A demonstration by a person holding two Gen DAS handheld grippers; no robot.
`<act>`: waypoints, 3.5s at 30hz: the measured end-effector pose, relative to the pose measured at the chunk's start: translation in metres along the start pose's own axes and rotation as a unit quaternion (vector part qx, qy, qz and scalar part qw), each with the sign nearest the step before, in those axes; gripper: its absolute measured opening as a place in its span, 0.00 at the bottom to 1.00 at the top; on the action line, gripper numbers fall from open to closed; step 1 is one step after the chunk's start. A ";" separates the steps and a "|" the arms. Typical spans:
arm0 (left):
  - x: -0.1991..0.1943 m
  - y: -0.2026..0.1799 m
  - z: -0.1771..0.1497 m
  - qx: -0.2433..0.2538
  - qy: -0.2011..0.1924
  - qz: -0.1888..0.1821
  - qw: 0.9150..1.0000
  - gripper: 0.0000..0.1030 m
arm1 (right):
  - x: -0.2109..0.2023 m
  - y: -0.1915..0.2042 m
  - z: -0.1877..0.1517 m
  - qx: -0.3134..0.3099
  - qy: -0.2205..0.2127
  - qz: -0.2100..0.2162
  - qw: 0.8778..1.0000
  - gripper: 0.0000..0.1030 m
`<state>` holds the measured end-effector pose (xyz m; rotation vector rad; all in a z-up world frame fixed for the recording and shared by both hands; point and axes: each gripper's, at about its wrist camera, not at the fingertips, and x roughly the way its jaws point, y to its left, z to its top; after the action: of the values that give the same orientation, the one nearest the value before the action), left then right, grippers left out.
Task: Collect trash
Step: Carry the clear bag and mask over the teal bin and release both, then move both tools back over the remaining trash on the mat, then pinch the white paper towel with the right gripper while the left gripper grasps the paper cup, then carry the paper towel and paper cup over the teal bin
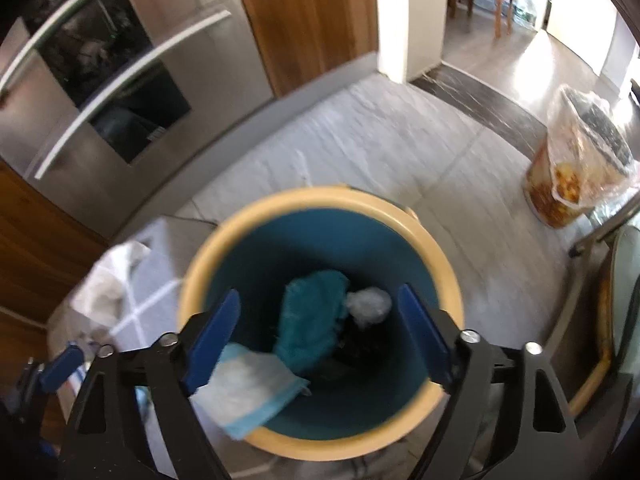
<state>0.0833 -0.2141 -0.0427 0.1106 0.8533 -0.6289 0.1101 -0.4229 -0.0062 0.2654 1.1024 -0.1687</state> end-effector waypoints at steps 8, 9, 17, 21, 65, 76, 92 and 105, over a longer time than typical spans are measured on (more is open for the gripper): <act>-0.028 0.026 -0.008 -0.015 -0.011 0.028 0.999 0.79 | -0.011 0.042 0.004 -0.044 -0.022 0.012 0.999 0.92; -0.033 0.029 -0.010 -0.017 -0.014 0.031 0.999 0.80 | -0.012 0.046 0.004 -0.047 -0.022 0.014 0.999 0.92; -0.065 0.060 -0.022 -0.038 -0.024 0.065 0.997 0.82 | -0.011 0.084 0.000 -0.065 -0.019 0.027 0.997 0.92; -0.084 0.081 -0.028 -0.051 -0.019 0.083 0.995 0.82 | -0.011 0.109 -0.002 -0.078 -0.018 0.038 0.996 0.92; -0.119 0.269 -0.152 -0.144 0.095 0.202 0.964 0.87 | 0.122 0.337 -0.070 -0.228 0.054 0.059 0.970 0.89; -0.098 0.272 -0.161 -0.148 0.116 0.177 0.966 0.87 | 0.154 0.345 -0.076 -0.223 0.087 0.023 0.971 0.25; -0.073 0.283 -0.162 -0.169 0.125 0.171 0.963 0.71 | 0.139 0.346 -0.072 -0.219 0.064 0.038 0.973 0.06; -0.056 0.300 -0.168 -0.221 0.131 0.150 0.955 0.47 | 0.117 0.334 -0.064 -0.224 0.053 0.057 0.971 0.06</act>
<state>0.1115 0.1129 -0.1594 -0.0845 1.1896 -0.1272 0.1962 -0.0853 -0.0957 -0.0688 1.1962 0.2005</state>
